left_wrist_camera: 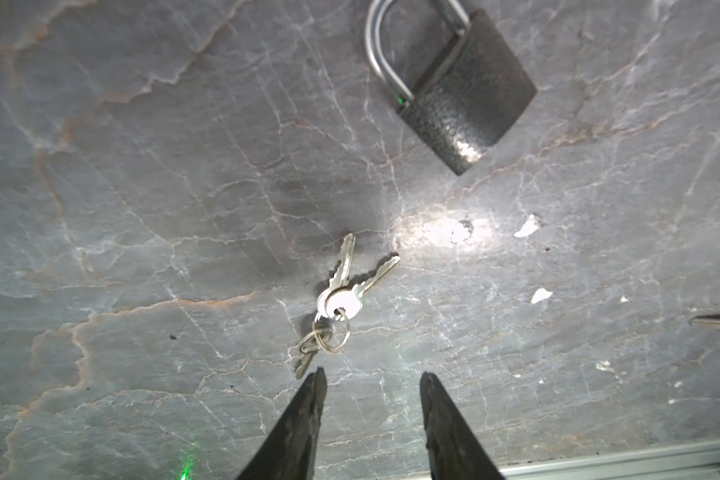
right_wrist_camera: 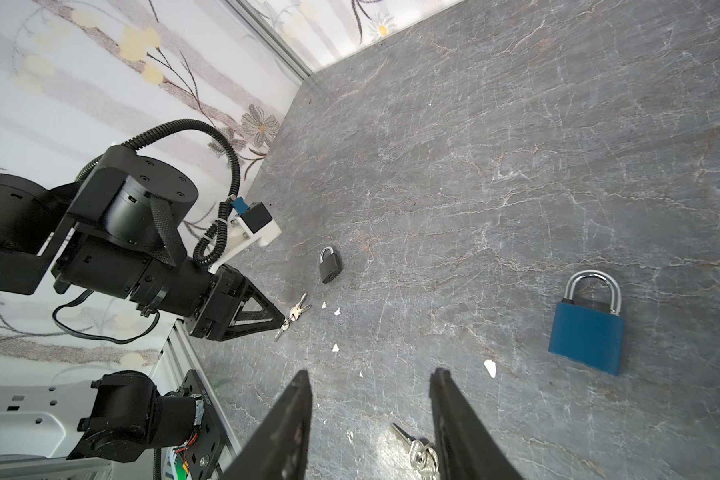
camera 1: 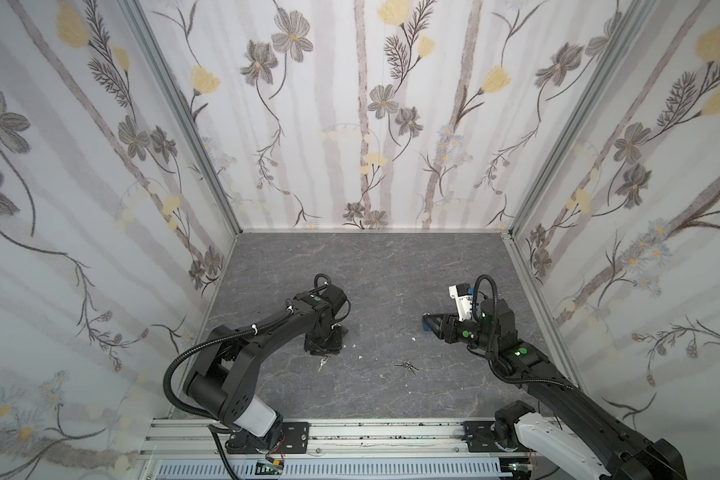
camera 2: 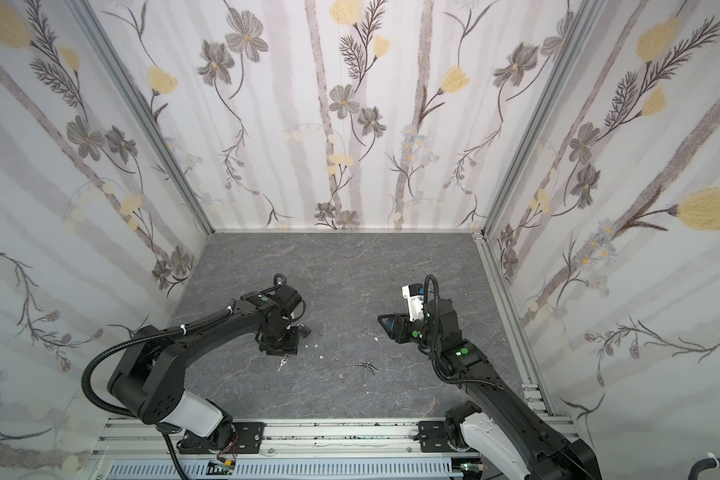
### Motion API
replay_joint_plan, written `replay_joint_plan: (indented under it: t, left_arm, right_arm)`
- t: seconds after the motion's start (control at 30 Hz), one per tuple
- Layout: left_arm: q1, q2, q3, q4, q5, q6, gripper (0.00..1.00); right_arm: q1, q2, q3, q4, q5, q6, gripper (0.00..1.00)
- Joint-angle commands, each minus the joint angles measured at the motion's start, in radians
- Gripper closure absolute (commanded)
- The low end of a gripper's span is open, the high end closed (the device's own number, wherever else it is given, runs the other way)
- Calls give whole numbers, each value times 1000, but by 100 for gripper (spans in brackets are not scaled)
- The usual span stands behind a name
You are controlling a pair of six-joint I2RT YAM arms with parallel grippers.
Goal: Unlock with the key
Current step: 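Grasp the key bunch with the left gripper while the right gripper approaches, then carry the keys with the left gripper toward the approaching right gripper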
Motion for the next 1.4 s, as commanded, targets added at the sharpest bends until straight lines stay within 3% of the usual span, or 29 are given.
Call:
replay_joint_plan:
  t: [0.0,0.67,0.87,1.37]
  left_arm:
    - [-19,33,25,-36,-68,10,62]
    - [-72,153,37,-72,-167,-2,80]
    - [-73,165,38,-81,-176,5,100]
    - [-95,8,220,-145,-41,71,100]
  right_arm:
    - [6,8,-4,51,14,15,53]
    - [38,50,-16,102,4,41,53]
    - [45,50,-16,113,1,46,52]
    - [54,58,-4,116,45,27,55]
